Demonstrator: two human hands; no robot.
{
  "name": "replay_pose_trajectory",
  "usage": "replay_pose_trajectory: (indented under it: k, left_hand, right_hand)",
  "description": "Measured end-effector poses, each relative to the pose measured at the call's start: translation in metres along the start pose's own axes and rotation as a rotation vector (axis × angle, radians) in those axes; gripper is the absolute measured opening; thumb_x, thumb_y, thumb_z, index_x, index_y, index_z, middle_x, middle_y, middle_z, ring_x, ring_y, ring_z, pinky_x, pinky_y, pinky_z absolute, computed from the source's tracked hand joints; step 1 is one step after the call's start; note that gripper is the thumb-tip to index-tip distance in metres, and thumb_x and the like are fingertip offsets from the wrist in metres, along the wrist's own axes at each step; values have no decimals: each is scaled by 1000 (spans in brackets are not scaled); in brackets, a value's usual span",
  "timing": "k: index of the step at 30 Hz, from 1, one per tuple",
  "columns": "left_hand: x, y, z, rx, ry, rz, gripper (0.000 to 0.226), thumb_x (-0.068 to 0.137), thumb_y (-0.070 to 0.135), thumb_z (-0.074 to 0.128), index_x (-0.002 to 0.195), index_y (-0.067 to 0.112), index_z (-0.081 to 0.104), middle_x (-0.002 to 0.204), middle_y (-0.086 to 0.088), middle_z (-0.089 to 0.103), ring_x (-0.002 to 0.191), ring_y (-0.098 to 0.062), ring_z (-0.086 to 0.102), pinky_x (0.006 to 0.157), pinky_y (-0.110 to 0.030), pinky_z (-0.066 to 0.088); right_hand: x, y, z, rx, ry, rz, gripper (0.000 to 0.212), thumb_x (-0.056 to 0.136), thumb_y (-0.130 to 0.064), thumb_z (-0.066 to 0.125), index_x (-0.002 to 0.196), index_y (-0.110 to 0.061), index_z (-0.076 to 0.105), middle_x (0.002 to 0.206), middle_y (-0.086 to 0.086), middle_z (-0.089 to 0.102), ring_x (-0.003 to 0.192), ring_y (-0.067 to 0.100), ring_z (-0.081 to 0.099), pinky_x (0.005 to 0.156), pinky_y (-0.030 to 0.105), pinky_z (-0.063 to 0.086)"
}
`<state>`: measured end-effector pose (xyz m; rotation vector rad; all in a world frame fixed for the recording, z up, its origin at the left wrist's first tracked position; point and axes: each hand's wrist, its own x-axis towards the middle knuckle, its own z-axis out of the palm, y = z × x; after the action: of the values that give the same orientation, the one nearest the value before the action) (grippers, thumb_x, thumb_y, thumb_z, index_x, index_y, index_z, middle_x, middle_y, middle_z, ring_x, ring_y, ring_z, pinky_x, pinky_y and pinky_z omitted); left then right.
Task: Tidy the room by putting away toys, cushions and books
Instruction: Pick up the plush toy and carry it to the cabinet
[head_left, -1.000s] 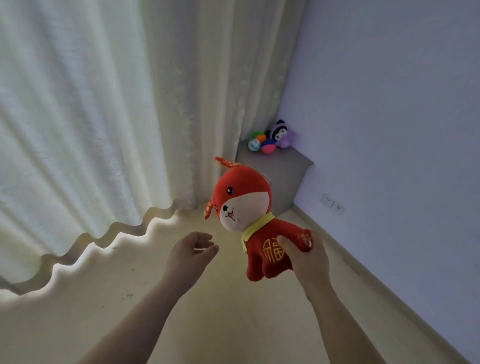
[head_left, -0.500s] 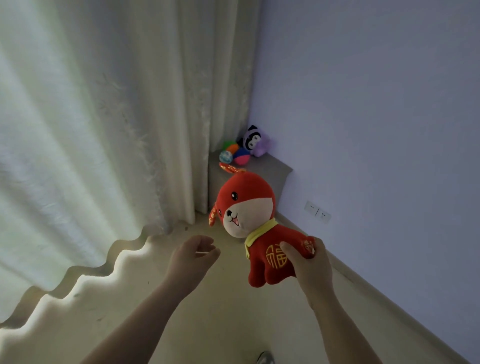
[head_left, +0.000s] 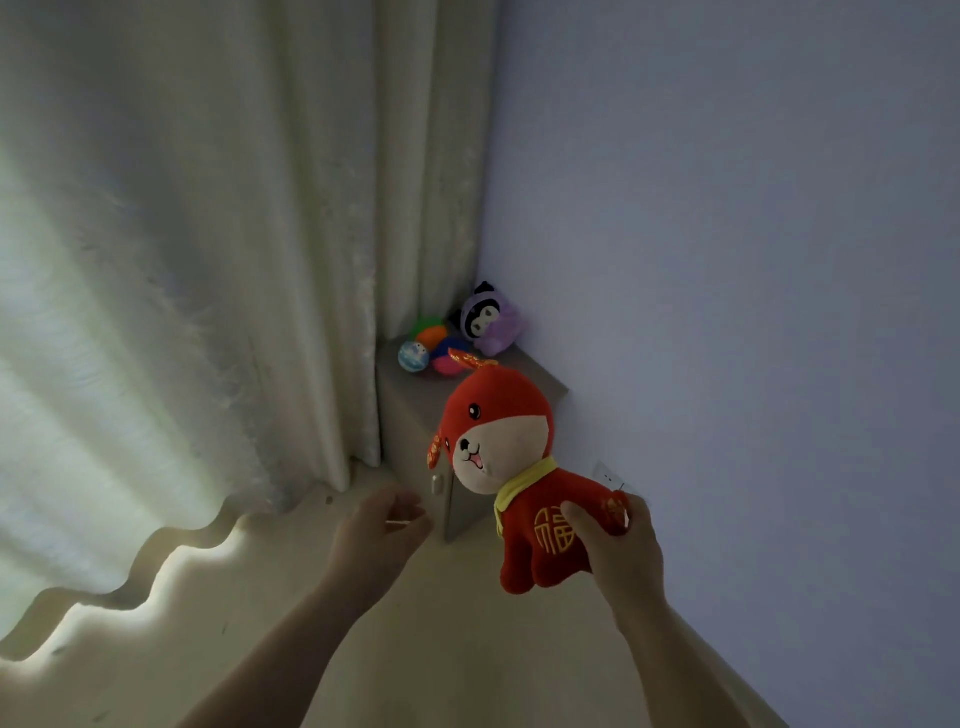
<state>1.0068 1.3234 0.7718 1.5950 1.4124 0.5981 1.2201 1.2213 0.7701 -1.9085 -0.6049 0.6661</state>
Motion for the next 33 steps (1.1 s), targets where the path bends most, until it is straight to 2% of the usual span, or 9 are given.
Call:
replay_pose_trajectory:
  k: [3, 7, 11, 14, 16, 21, 25, 30, 33]
  left_hand:
    - [31, 12, 14, 9, 13, 5, 13, 85, 18, 69, 93, 25, 61, 84, 14, 64, 80, -9, 62, 63, -13, 41]
    - [87, 26, 36, 28, -10, -8, 12, 87, 23, 67, 85, 32, 58, 87, 11, 65, 86, -10, 62, 68, -16, 42]
    - [142, 31, 49, 28, -26, -29, 18, 87, 25, 66, 105, 23, 63, 91, 12, 64, 84, -4, 59, 66, -17, 41]
    - [191, 37, 55, 32, -31, -37, 15, 88, 23, 65, 103, 22, 61, 84, 17, 59, 76, 6, 52, 61, -12, 37]
    - [216, 43, 56, 35, -41, -50, 13, 89, 21, 65, 101, 23, 59, 82, 16, 59, 74, 7, 52, 60, -11, 37]
    - [291, 57, 54, 60, -58, -58, 13, 87, 22, 67, 99, 23, 62, 86, 12, 62, 82, -8, 60, 63, -12, 40]
    - [322, 62, 62, 93, -85, -71, 10, 87, 22, 66, 94, 25, 60, 84, 16, 61, 77, -3, 57, 62, -10, 38]
    - [363, 67, 75, 109, -84, -119, 9, 87, 18, 66, 92, 22, 60, 87, 6, 63, 77, -5, 58, 63, -17, 41]
    - [380, 69, 87, 102, -70, -176, 12, 85, 11, 67, 81, 20, 59, 89, -6, 66, 85, -22, 64, 74, -31, 48]
  right_hand:
    - [37, -2, -2, -3, -9, 21, 52, 82, -34, 74, 120, -22, 42, 103, -1, 58, 93, 22, 60, 80, 34, 53]
    - [99, -4, 7, -24, -10, 54, 58, 81, -36, 74, 127, -19, 42, 109, 2, 58, 98, 26, 61, 91, 46, 54]
    - [145, -11, 21, -3, -9, 95, 57, 82, -34, 74, 126, -19, 41, 105, 0, 55, 94, 23, 58, 91, 45, 53]
    - [188, -20, 37, -8, 1, 150, 62, 80, -32, 76, 129, -16, 42, 105, 2, 55, 95, 24, 58, 93, 47, 52]
    - [213, -28, 44, -32, 16, 167, 61, 81, -31, 75, 129, -15, 42, 102, 1, 53, 93, 23, 55, 91, 40, 50]
    - [279, -43, 76, 12, 31, 218, 62, 81, -30, 75, 131, -13, 43, 106, 4, 55, 93, 25, 55, 84, 42, 54]
    - [316, -43, 87, 6, 18, 253, 66, 84, -29, 73, 137, -11, 39, 109, 5, 52, 93, 23, 51, 67, 29, 50]
    - [371, -39, 104, 19, -2, 315, 67, 84, -29, 72, 138, -11, 38, 115, 9, 53, 97, 25, 52, 85, 41, 52]
    - [401, -34, 112, 32, -24, 386, 68, 84, -29, 72, 138, -8, 36, 124, 17, 54, 109, 37, 56, 84, 43, 53]
